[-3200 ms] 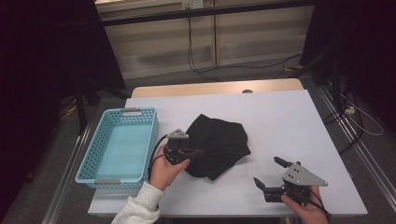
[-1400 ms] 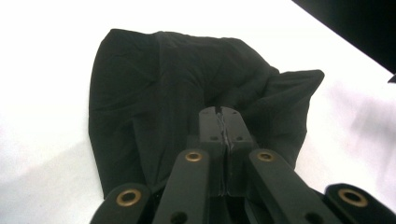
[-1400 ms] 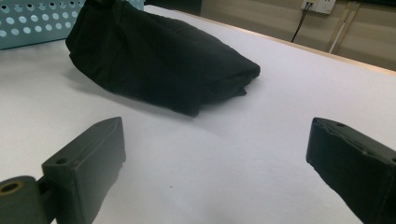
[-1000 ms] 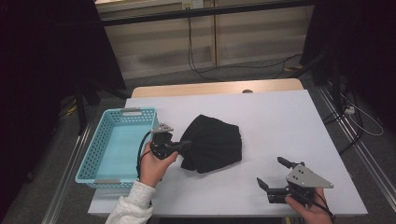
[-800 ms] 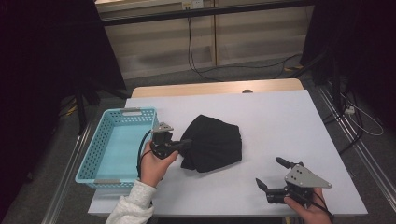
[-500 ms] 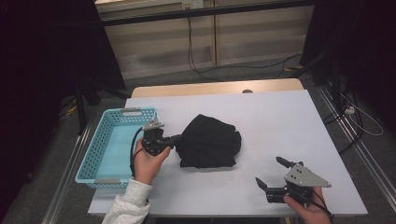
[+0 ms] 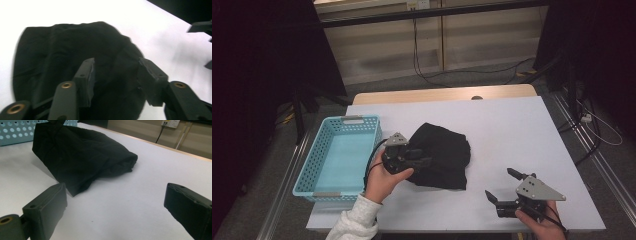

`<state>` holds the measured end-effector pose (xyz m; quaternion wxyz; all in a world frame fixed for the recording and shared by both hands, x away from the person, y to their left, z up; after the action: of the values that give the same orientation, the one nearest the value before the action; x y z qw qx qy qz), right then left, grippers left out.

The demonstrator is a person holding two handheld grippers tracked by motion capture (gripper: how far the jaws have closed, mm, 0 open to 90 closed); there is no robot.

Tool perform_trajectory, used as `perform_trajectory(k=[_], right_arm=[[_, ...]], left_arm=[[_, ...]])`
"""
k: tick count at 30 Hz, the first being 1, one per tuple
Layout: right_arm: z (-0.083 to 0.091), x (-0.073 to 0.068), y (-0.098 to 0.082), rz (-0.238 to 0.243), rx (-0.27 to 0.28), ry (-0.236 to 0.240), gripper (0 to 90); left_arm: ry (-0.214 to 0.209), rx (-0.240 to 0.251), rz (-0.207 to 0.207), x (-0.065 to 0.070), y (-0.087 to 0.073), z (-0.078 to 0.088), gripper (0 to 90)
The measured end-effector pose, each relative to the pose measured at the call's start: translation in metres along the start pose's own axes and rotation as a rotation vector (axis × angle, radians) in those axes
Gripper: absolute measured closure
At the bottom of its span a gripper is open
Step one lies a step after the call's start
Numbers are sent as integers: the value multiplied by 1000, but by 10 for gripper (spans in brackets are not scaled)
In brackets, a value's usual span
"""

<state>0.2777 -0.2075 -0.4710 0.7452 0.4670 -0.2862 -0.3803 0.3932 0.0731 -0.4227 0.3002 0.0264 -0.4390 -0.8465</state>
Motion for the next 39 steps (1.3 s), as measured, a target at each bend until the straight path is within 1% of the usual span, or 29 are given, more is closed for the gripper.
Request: perform_trajectory(k=[2, 4, 5, 6, 8, 10, 13, 15, 16, 17, 19, 20, 21, 22, 24, 26, 29, 32, 39], right_arm=[[-1, 0, 0, 4, 0, 4, 38], [-2, 0, 1, -2, 4, 6, 38], [-2, 1, 1, -3, 4, 8, 38], [-3, 2, 0, -3, 2, 8, 38], [-4, 3, -1, -5, -3, 6, 38], [-3, 4, -1, -10, 2, 8, 38], [-2, 4, 0, -3, 5, 5, 38], [0, 4, -1, -4, 6, 3, 38], [0, 5, -1, -7, 10, 1, 38], [1, 5, -1, -9, 9, -1, 38], [1, 7, -1, -9, 8, -4, 38], [1, 7, -1, -9, 10, -5, 38], [0, 8, -1, -10, 12, -5, 38], [0, 8, -1, -11, 12, -5, 38], [-1, 8, 0, -9, 11, -2, 38], [-3, 7, 1, -8, 11, 1, 38], [-6, 5, 3, 0, 13, 9, 38], [-7, 4, 4, 3, 12, 13, 38], [-5, 5, 3, 1, 10, 5, 38]], left_arm=[[-6, -9, -22, 6, 0, -1, 476], [-46, -33, -45, 15, -2, -6, 541], [-63, -43, -56, 20, -2, -9, 544], [-72, -41, -63, 25, -2, -12, 539], [-94, -62, -84, 33, -4, -21, 529], [-94, -85, -107, 39, -11, -33, 501], [-84, -143, -140, 42, -25, -55, 468], [-78, -169, -160, 44, -33, -67, 446], [-72, -175, -173, 44, -36, -72, 429], [-63, -176, -185, 44, -38, -75, 407], [-45, -156, -212, 44, -40, -79, 349], [-43, -152, -222, 44, -40, -80, 328], [-39, -143, -218, 44, -40, -81, 302], [-35, -148, -229, 44, -40, -81, 286], [-29, -139, -235, 44, -41, -82, 279], [-35, -128, -238, 44, -42, -82, 279], [-38, -121, -225, 41, -43, -79, 279], [-39, -121, -219, 39, -43, -77, 290], [-25, -127, -234, 37, -42, -80, 305]])
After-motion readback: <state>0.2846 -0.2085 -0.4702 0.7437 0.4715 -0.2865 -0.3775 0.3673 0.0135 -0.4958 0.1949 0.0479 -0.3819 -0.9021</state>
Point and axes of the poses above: each handheld gripper's, and its own axes: z roughly backward along the jaws, y roughly out of its top, x roughly to its right, the point moved 5 cm from there along -z, roughly forward along the jaws, and after that the axes turned 4 degrees about -x, right-handed, at the moved point
